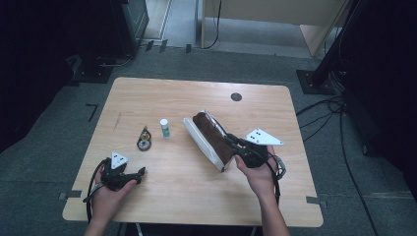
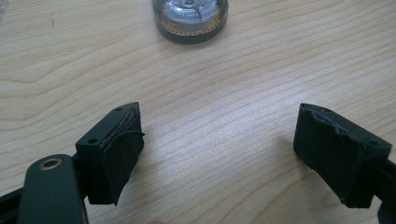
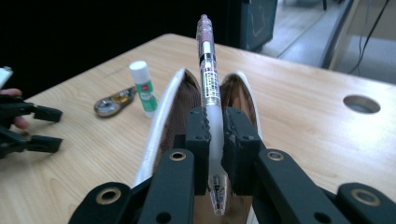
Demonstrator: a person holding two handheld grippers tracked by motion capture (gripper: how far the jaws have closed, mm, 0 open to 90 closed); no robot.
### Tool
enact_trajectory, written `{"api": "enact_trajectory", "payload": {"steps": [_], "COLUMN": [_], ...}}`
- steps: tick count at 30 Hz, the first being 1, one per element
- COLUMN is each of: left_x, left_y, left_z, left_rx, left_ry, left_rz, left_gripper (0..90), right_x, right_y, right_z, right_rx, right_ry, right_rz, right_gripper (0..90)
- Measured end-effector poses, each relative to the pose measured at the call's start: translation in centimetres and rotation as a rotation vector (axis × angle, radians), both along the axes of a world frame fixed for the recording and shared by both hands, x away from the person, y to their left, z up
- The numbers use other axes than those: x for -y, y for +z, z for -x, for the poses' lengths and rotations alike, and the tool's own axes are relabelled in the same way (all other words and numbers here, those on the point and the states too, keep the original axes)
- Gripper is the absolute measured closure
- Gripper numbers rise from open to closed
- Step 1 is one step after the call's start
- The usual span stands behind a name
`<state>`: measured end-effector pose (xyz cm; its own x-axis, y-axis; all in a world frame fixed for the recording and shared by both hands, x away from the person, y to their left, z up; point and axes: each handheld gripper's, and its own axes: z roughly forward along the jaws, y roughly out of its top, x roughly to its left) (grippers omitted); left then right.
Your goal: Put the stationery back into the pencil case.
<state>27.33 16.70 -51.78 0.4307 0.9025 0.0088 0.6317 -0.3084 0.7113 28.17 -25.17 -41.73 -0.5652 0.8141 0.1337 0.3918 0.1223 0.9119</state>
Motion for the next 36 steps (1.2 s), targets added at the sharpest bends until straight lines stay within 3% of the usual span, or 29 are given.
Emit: {"api": "enact_trajectory", "payload": {"steps": [6,10,15,30,36], "left_x": [0.0,0.0,0.0,0.0,0.0], "left_y": [0.0,0.0,0.0,0.0,0.0], "left_z": [0.0,0.0,0.0,0.0,0.0], "left_rx": [0.0,-0.001,-0.001,-0.001,-0.001], "left_ry": [0.0,-0.001,0.0,0.0,0.0], "left_rz": [0.0,-0.001,0.0,0.0,0.0], "left_gripper": [15.9,15.9,15.9,15.8,15.8], "right_x": [-1.2,-2.1,-3.0,-3.6,-3.5], "right_y": [-1.3,-2.5,-3.6,-5.2,-5.2], "right_z": [-1.0,-1.6,-1.9,-2.5,-2.7], "right_rx": [-0.049,-0.077,-0.107,-0.25,-0.275], "right_ry": [-0.023,-0.06,-0.064,-0.054,-0.054], "right_rz": [0.033,0.097,0.155,0.185,0.186], "right_gripper": [81.3,81.3,81.3,81.1,80.9]}}
